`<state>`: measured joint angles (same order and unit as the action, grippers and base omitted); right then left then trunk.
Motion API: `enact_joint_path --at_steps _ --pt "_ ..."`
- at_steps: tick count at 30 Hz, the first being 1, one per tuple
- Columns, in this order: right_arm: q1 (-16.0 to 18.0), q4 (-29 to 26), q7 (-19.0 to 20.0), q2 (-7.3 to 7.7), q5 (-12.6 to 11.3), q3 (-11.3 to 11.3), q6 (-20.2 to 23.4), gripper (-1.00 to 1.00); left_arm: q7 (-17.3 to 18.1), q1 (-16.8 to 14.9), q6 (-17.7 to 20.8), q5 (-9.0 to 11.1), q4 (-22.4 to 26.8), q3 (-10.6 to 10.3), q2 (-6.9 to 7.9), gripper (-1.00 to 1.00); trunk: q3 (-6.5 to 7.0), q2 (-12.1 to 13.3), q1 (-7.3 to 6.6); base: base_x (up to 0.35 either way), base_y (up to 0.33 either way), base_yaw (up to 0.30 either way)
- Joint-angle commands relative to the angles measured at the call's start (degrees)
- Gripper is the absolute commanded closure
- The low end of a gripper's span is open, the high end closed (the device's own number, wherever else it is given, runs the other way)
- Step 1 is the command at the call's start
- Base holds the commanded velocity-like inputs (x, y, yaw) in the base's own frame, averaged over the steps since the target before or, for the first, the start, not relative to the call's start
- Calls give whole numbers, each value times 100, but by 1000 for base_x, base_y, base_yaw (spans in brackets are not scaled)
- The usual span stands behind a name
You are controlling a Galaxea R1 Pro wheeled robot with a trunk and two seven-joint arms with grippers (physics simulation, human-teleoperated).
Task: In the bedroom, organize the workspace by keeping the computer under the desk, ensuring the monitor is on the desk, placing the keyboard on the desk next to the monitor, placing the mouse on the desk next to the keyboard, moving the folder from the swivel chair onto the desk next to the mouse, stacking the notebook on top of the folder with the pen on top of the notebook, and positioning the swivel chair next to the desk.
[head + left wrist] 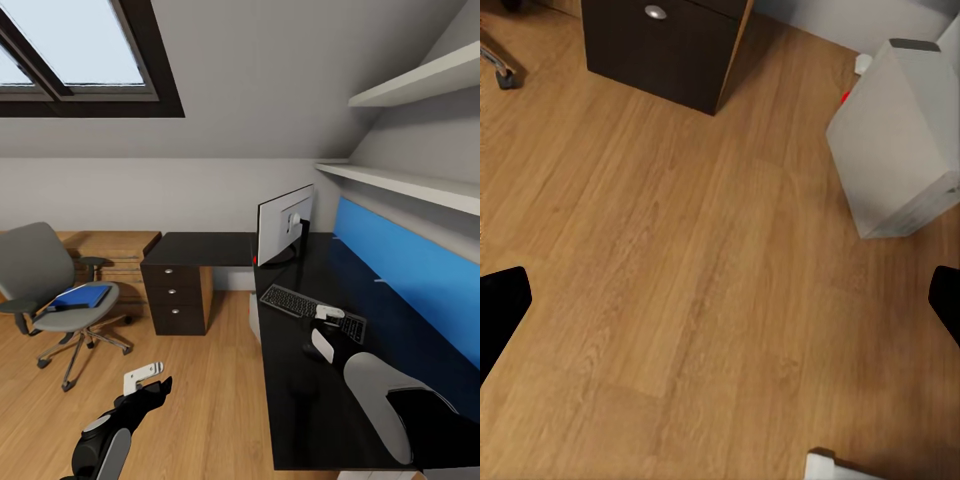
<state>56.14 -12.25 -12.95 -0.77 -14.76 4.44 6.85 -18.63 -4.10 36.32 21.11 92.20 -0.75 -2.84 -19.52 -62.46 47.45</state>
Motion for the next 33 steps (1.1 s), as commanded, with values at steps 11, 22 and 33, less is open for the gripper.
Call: enact_joint_path --at_steps 11,22,33 --pt "2 -7 -41 4 -37 48 38 -100 -53 -4 16 68 -8 -4 2 -100 -7 -4 1 179 0 0" --pt "2 -8 -41 39 -36 50 56 -100 -53 -5 16 71 -18 -4 3 -100 -7 -4 1 18 0 0" --pt "2 5 -27 120 -55 41 471 -100 -53 -3 16 78 -1 4 3 -100 -7 -4 1 0 0 0"
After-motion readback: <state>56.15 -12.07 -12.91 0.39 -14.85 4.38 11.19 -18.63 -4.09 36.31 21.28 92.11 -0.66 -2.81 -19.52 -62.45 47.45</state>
